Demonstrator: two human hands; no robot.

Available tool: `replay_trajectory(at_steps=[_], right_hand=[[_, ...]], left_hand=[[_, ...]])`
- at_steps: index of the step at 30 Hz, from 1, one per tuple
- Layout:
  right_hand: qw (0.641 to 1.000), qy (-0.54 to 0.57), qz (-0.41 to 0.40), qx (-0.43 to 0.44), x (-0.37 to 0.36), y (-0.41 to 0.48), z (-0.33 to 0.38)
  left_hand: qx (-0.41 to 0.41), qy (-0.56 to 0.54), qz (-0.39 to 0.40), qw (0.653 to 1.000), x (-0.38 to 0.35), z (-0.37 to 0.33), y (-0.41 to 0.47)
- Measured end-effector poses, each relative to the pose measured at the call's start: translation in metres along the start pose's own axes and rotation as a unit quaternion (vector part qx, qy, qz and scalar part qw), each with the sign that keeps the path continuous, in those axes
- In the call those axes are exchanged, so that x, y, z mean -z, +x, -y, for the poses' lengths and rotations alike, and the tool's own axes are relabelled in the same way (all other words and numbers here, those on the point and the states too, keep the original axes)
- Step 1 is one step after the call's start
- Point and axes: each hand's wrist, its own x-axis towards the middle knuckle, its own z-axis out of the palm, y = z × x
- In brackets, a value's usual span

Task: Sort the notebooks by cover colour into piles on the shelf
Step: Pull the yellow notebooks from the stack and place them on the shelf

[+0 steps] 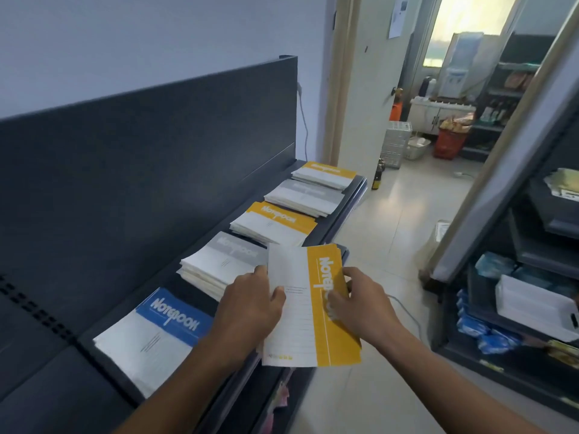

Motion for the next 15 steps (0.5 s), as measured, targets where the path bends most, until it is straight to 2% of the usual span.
replay_trajectory(at_steps=[9,15], right_hand=[[0.999,0.010,0.027,0.038,0.072,0.095,-0.059],[0.996,0.034,0.070,0.053,0.099,0.147,-0.080]], left_hand=[[0.023,0.027,-0.025,0.999,-0.042,-0.091,0.076],[0.044,0.027,-0.027,0.998,-0.060,-0.125,0.110]])
